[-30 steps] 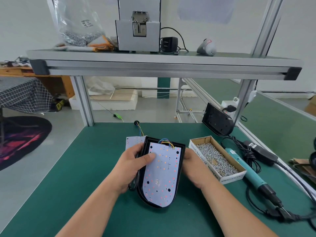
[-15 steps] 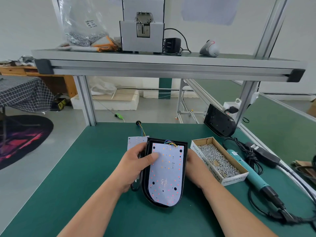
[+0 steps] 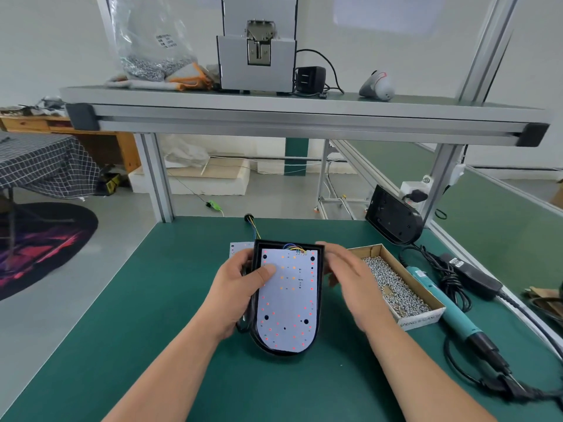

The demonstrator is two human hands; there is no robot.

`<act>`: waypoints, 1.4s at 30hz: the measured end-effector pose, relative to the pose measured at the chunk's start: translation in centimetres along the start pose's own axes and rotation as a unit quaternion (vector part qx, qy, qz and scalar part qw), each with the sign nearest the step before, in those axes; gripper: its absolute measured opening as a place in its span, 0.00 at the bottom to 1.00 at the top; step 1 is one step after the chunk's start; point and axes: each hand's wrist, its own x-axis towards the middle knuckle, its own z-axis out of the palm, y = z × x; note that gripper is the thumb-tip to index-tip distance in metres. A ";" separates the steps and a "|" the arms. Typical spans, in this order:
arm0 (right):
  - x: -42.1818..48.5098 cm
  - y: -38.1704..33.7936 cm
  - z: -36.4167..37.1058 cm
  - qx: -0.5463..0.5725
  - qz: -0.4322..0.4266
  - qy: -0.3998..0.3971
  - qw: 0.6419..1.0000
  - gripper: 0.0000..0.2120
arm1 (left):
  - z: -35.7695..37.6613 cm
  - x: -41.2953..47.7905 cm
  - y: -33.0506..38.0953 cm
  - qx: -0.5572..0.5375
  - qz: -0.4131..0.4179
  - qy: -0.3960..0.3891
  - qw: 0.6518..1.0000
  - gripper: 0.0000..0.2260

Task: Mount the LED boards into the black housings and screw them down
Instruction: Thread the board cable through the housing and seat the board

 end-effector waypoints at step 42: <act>-1.4 -0.4 1.1 -0.037 -0.025 -0.165 0.985 0.24 | 0.4 -0.7 0.4 -0.086 -0.059 -0.078 0.992 0.19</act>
